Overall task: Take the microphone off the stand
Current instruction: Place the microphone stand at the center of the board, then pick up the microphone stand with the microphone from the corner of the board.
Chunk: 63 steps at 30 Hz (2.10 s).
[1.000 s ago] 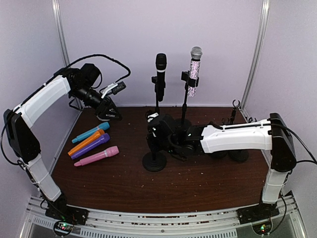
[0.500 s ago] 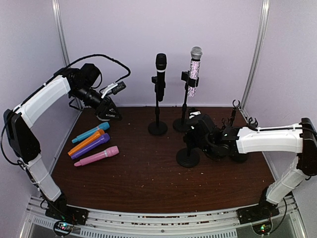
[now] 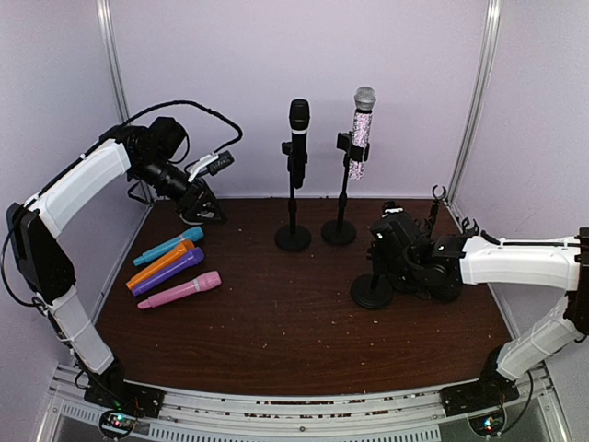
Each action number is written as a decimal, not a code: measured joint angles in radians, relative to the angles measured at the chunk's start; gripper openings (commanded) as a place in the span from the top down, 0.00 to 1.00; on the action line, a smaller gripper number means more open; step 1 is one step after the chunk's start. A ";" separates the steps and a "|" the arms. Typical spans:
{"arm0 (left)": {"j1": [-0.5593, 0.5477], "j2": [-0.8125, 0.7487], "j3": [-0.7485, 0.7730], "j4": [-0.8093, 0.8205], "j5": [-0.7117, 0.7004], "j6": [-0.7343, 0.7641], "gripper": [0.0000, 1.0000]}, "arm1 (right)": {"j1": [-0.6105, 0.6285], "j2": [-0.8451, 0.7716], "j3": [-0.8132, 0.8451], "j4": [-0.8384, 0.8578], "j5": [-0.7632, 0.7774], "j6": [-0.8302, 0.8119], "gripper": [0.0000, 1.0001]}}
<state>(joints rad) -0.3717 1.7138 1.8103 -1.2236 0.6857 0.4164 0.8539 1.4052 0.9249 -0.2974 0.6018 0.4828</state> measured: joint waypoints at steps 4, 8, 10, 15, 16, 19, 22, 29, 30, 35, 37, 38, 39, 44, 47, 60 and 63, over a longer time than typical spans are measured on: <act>0.000 0.000 0.001 0.001 -0.027 -0.005 0.03 | -0.008 -0.029 0.009 -0.057 -0.007 -0.014 0.05; 0.000 0.000 0.003 0.005 -0.060 -0.019 0.02 | -0.010 -0.108 0.039 -0.109 -0.053 -0.045 0.00; 0.002 0.000 0.003 0.015 -0.073 -0.027 0.02 | -0.010 -0.150 0.089 -0.123 -0.082 -0.068 0.00; 0.006 0.000 0.003 0.052 -0.098 -0.053 0.02 | -0.051 -0.191 0.272 -0.132 -0.166 -0.117 0.00; 0.006 0.000 0.005 0.056 -0.101 -0.057 0.02 | -0.069 -0.186 0.307 -0.135 -0.183 -0.124 0.00; 0.006 0.002 0.017 0.065 -0.105 -0.068 0.02 | -0.112 -0.145 0.407 -0.142 -0.221 -0.154 0.00; 0.006 0.002 0.020 0.076 -0.105 -0.072 0.02 | -0.161 -0.052 0.529 -0.149 -0.273 -0.182 0.00; 0.012 -0.001 0.010 0.079 -0.110 -0.075 0.02 | -0.274 0.275 0.862 -0.196 -0.373 -0.250 0.00; 0.015 -0.002 0.003 0.079 -0.114 -0.075 0.02 | -0.279 0.312 0.898 -0.201 -0.381 -0.257 0.00; 0.034 -0.005 -0.023 0.074 -0.127 -0.075 0.02 | -0.306 0.460 1.038 -0.233 -0.422 -0.290 0.00; 0.037 -0.005 -0.026 0.071 -0.128 -0.074 0.02 | -0.316 0.481 1.053 -0.232 -0.431 -0.297 0.00; 0.039 -0.008 -0.030 0.071 -0.128 -0.074 0.02 | -0.322 0.488 1.056 -0.228 -0.437 -0.300 0.02; 0.039 -0.012 -0.035 0.070 -0.128 -0.074 0.02 | -0.328 0.492 1.056 -0.228 -0.442 -0.304 0.04; 0.039 -0.035 -0.048 0.069 -0.128 -0.068 0.02 | -0.338 0.500 1.057 -0.201 -0.451 -0.328 0.08; 0.039 -0.046 -0.056 0.069 -0.127 -0.067 0.02 | -0.339 0.500 1.057 -0.184 -0.447 -0.339 0.08; 0.042 -0.065 -0.065 0.067 -0.131 -0.067 0.02 | -0.362 0.528 1.056 -0.131 -0.440 -0.345 0.00; 0.043 -0.071 -0.065 0.066 -0.133 -0.067 0.02 | -0.371 0.530 1.036 -0.119 -0.445 -0.344 0.00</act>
<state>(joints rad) -0.3286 1.6432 1.7454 -1.1576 0.5529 0.3496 0.4831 1.9354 1.9610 -0.4168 0.1566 0.1383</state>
